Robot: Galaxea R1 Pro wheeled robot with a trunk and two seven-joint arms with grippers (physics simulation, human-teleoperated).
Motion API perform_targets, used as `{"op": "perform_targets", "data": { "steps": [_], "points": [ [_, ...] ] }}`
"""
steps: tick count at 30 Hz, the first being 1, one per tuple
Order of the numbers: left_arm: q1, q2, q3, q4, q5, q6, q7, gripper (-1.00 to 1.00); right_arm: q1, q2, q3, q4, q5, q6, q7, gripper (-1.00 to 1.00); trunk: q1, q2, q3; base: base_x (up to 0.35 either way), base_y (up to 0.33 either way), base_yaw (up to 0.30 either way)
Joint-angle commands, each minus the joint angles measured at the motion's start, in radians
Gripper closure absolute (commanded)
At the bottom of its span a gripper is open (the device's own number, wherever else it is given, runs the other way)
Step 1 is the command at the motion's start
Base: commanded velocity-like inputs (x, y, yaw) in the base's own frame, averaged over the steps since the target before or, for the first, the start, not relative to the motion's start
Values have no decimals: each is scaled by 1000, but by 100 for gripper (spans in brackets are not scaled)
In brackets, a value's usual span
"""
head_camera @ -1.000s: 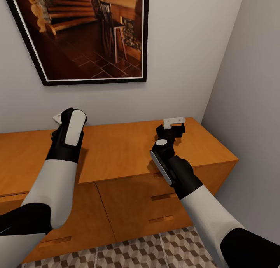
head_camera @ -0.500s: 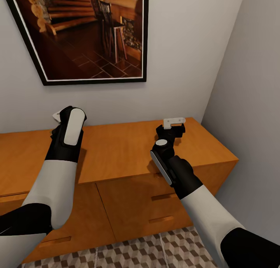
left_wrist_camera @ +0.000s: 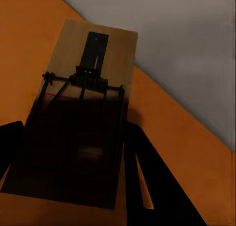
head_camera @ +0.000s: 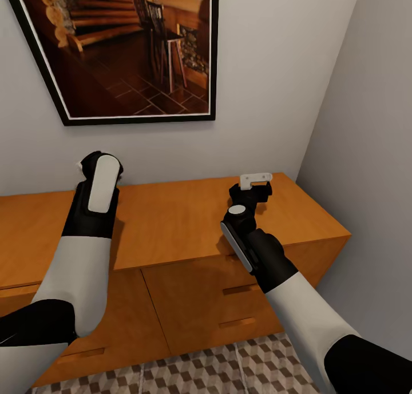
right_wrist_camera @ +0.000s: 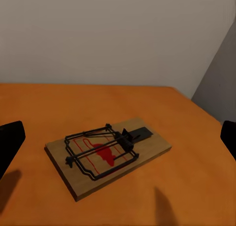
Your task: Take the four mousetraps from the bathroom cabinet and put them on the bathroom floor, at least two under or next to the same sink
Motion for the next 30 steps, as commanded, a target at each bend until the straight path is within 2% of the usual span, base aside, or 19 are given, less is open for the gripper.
{"op": "perform_targets", "data": {
  "steps": [1,5,7,8,12,14,21,22,24,26,30],
  "points": [
    [-1,0,1,-2,22,16,-7,100,0,0,5,-1,-9,4,-7,-100,0,0,-1,0,0,0],
    [-1,4,-5,-5,97,29,-30,100,3,7,31,0,-10,5,-4,-100,0,0,-1,0,0,0],
    [-1,6,-21,-18,152,62,-35,100,3,12,60,1,-20,7,-4,-100,0,0,-1,0,0,0],
    [-1,7,-24,-24,165,73,-36,100,3,12,67,1,-26,7,-4,-100,0,0,-1,0,0,0],
    [-1,10,-37,-80,257,132,-39,100,3,12,94,1,-85,8,-4,-100,0,0,-1,0,0,0],
    [-1,11,-38,-92,288,150,-39,100,3,12,98,0,-101,8,-5,-100,0,0,-1,0,0,0],
    [-1,31,-39,-122,378,233,-67,100,3,12,101,-3,-117,11,-11,-100,0,0,-1,0,0,0],
    [-2,37,-38,-123,399,240,-87,100,3,12,102,-3,-117,11,-11,-100,0,0,-1,0,0,0],
    [-1,45,-38,-124,419,245,-111,100,3,12,102,-4,-117,11,-11,-100,0,0,-1,0,0,0],
    [-1,63,-38,-125,447,251,-159,100,3,12,102,-4,-118,13,-11,-100,0,0,-1,0,0,0],
    [-1,77,-36,-125,468,255,-232,100,3,12,102,-3,-118,16,-11,-100,0,0,-1,0,0,0]
  ]
}}
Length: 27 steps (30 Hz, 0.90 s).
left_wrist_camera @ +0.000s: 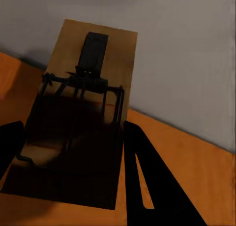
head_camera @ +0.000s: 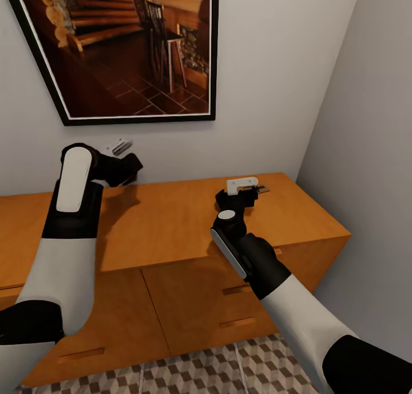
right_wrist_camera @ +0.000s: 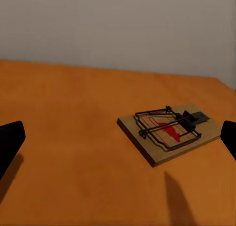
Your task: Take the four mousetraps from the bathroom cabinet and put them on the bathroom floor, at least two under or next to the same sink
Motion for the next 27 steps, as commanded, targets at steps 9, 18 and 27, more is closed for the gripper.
{"op": "perform_targets", "data": {
  "steps": [9,18,27],
  "points": [
    [-1,2,0,-2,127,40,-79,100,-1,0,2,-4,3,60,-8,-100,0,0,-1,0,0,0],
    [-2,3,-1,-2,318,43,-86,100,-2,0,0,-5,4,64,-8,-100,0,0,-1,0,0,0],
    [-7,-7,-13,-2,452,60,-138,100,-2,0,0,-5,3,64,-7,-100,0,0,-1,0,0,0]
  ]
}}
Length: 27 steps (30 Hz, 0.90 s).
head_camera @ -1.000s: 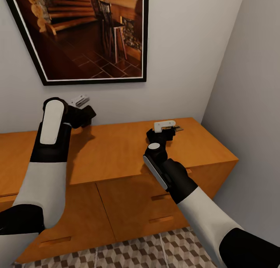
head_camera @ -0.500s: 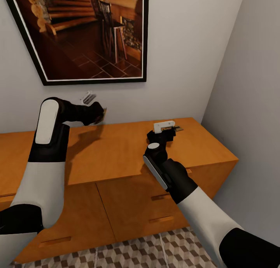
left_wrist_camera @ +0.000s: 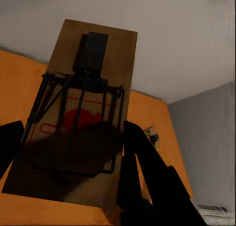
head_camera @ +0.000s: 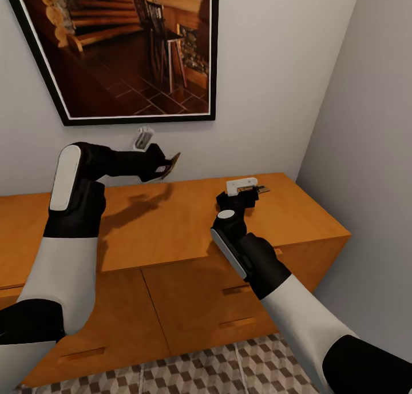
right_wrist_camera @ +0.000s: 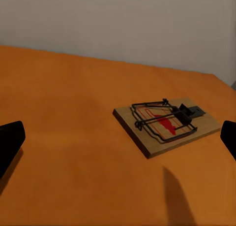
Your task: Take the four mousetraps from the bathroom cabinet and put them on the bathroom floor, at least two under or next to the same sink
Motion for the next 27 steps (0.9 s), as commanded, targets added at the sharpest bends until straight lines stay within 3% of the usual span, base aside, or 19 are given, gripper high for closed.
{"op": "perform_targets", "data": {
  "steps": [1,4,9,16,22,27],
  "points": [
    [5,6,-2,5,14,7,5,100,-7,-6,8,-4,-2,4,-3,-100,0,0,-1,0,0,0],
    [22,18,14,-5,26,11,0,100,-5,0,24,-4,6,5,14,-100,0,0,-1,0,0,0],
    [41,19,16,-16,5,15,7,100,3,0,46,-17,-22,9,-14,-100,0,0,-1,0,0,0],
    [42,33,17,-13,0,20,5,100,5,0,85,-49,-24,21,-53,-100,0,0,-1,0,0,0],
    [41,32,18,-15,4,31,1,100,4,0,87,-83,-25,29,-56,-100,0,0,-1,0,0,0],
    [39,27,19,-16,6,40,-21,100,4,-18,86,-96,-27,46,-48,-100,0,0,-1,0,0,0]
  ]
}}
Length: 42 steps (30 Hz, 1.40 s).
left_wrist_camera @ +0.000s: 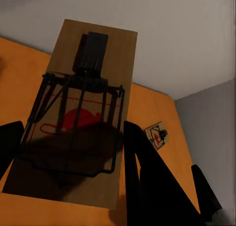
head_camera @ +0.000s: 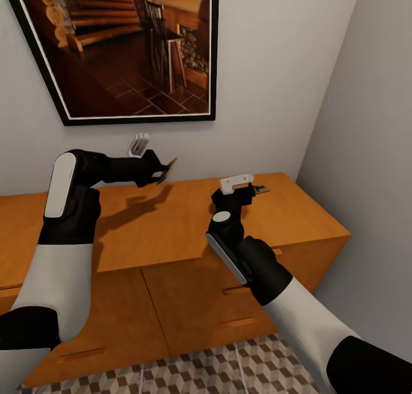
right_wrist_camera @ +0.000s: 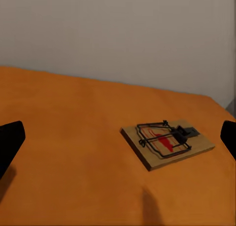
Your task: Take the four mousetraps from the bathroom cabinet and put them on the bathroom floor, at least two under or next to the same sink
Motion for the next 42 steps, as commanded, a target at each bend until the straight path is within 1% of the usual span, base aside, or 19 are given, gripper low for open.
{"op": "perform_targets", "data": {
  "steps": [1,6,9,10,12,14,15,17,18,19,21,22,27,36,42],
  "points": [
    [-5,1,0,0,7,3,4,100,-1,-5,2,-1,-9,7,-4,-100,0,0,-1,0,0,0],
    [-33,-4,1,2,10,2,-19,100,-1,-10,5,7,-11,10,24,-100,0,0,-1,0,0,0],
    [-50,-9,0,5,32,-3,-32,100,-1,-17,6,21,-12,10,41,-100,0,0,-1,0,0,0],
    [-164,-15,0,6,49,-5,-159,100,-1,-22,6,26,-12,10,83,-100,0,0,-1,0,0,0],
    [-202,-33,0,8,71,-7,-158,100,-1,-28,6,32,-12,10,86,-100,0,0,-1,0,0,0],
    [-250,-43,2,21,89,-9,-159,100,0,-31,6,34,-12,10,88,-100,0,0,-1,0,0,0],
    [-280,-46,3,32,104,-9,-160,100,0,-31,6,35,-11,10,88,-100,0,0,-1,0,0,0],
    [-335,-49,4,49,153,-11,-161,100,0,-30,6,36,-11,11,89,-100,0,0,-1,0,0,0],
    [-372,-51,5,56,196,-12,-161,100,0,-29,6,36,-10,11,88,-100,0,0,-1,0,0,0],
    [-394,-51,5,59,220,-13,-159,100,0,-29,6,36,-10,12,88,-100,0,0,-1,0,0,0],
    [-441,-51,5,69,250,-15,-158,100,0,-28,7,36,-9,13,87,-100,0,0,-1,0,0,0],
    [-453,-51,5,74,255,-15,-158,100,0,-28,6,36,-9,13,87,-100,0,0,-1,0,0,0],
    [-472,-50,7,85,263,-17,-158,100,0,-27,6,35,-9,15,86,-100,0,0,-1,0,0,0],
    [-474,-50,4,92,262,-16,-157,100,3,-22,7,34,-9,15,86,-100,0,0,-1,0,0,0],
    [-474,-50,3,119,261,-15,-156,100,10,-21,7,31,-8,15,84,-100,0,0,-1,0,0,0]
  ]
}}
